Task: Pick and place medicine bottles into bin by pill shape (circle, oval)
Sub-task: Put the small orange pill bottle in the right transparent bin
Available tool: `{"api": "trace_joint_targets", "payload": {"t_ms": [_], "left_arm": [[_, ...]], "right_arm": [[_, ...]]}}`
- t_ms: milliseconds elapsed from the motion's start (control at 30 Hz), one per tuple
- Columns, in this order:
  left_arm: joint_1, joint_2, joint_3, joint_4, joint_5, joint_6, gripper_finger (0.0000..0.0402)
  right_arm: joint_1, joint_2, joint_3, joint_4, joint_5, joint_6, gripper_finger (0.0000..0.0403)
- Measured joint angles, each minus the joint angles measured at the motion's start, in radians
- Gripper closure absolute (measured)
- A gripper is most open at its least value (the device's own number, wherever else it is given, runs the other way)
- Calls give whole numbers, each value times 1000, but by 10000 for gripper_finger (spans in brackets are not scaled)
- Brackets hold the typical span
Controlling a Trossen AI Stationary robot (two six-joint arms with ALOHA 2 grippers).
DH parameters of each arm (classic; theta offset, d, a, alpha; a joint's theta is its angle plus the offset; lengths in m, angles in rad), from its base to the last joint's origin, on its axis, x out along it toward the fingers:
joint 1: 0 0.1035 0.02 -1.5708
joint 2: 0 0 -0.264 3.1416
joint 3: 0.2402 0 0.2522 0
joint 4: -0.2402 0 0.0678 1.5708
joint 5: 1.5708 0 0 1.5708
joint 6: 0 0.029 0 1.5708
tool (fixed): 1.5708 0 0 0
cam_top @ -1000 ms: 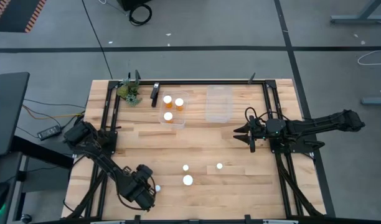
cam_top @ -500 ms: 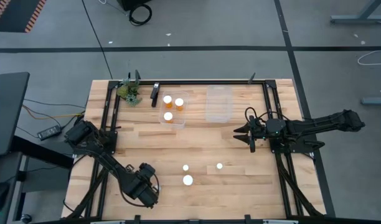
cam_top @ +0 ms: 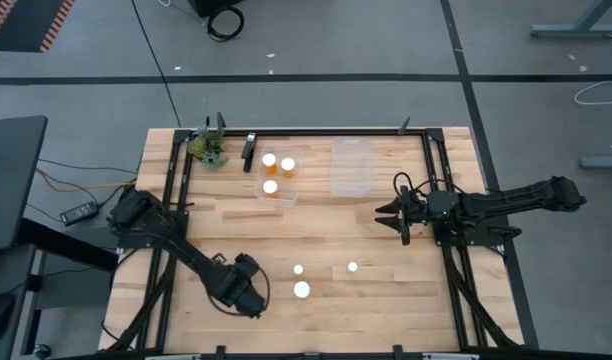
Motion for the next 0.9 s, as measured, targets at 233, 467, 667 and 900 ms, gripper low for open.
{"api": "trace_joint_targets", "payload": {"t_ms": [233, 467, 667, 900], "left_arm": [[113, 0, 0, 54, 0, 170, 292], [234, 0, 0, 151, 27, 340, 285], [328, 0, 0, 195, 34, 473, 290], [429, 0, 0, 286, 34, 592, 291]], "right_arm": [[0, 0, 0, 0, 0, 0, 242], [0, 0, 0, 0, 0, 0, 242], [0, 0, 0, 0, 0, 0, 242], [0, 0, 0, 0, 0, 0, 242]]}}
